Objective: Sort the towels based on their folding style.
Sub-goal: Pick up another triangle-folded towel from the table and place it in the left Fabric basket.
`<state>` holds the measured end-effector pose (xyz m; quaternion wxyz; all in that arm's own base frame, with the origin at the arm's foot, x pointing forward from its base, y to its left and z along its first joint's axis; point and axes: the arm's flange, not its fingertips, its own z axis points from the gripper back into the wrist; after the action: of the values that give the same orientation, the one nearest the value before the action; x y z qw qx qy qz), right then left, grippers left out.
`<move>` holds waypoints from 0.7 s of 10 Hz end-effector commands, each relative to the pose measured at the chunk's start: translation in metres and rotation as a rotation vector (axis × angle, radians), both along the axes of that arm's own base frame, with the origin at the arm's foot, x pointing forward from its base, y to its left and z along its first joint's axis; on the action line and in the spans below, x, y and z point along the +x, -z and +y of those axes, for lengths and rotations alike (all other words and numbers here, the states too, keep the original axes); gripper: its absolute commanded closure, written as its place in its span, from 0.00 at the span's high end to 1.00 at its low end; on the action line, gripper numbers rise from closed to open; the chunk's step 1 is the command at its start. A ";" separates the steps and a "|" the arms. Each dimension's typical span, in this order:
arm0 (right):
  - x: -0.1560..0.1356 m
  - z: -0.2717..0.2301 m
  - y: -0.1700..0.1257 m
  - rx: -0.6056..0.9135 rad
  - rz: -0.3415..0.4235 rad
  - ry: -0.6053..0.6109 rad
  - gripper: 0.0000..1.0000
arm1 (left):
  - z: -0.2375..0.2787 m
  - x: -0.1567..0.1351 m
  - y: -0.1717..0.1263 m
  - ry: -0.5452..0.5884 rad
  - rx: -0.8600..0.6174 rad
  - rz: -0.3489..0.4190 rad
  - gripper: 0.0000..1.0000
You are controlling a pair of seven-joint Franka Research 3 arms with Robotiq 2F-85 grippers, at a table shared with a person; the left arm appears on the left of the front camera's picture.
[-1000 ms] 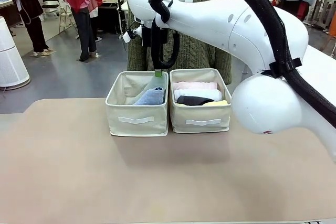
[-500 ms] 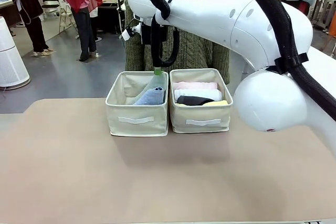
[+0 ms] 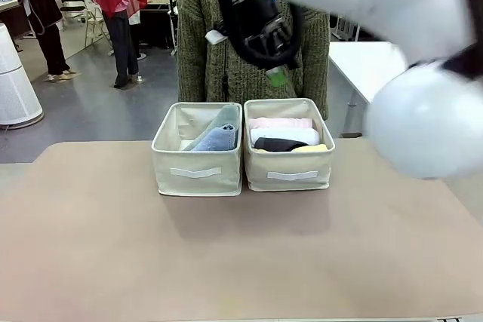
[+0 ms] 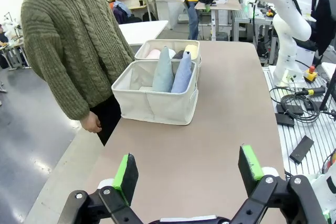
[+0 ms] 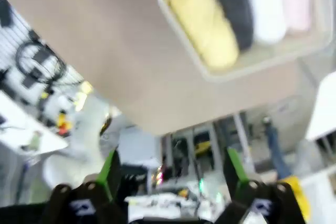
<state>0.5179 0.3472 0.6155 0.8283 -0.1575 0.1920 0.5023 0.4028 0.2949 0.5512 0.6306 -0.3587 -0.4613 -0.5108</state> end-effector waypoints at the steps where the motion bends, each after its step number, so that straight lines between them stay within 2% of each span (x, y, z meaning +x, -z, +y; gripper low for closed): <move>1: -0.064 -0.033 -0.008 -0.089 0.061 0.074 1.00 | 0.000 -0.002 -0.002 -0.003 0.002 -0.004 1.00; 3: -0.092 -0.072 0.002 -0.135 0.170 0.148 1.00 | 0.000 -0.002 -0.002 -0.003 0.002 -0.004 1.00; 4: -0.100 -0.090 -0.002 -0.091 0.051 0.162 1.00 | 0.000 -0.002 -0.002 -0.003 0.002 -0.004 1.00; 5: -0.105 -0.111 -0.009 -0.011 -0.116 0.164 1.00 | 0.000 -0.002 -0.002 -0.003 0.002 -0.004 1.00; 6: -0.106 -0.135 -0.009 0.067 -0.195 0.176 1.00 | 0.000 -0.002 -0.002 -0.003 0.002 -0.004 1.00; 7: -0.104 -0.153 -0.007 0.125 -0.243 0.190 1.00 | 0.000 -0.002 -0.002 -0.003 0.002 -0.004 1.00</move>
<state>0.4276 0.2223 0.6586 0.8882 -0.1638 0.1308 0.4088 0.4026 0.2951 0.5512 0.6307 -0.3585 -0.4614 -0.5106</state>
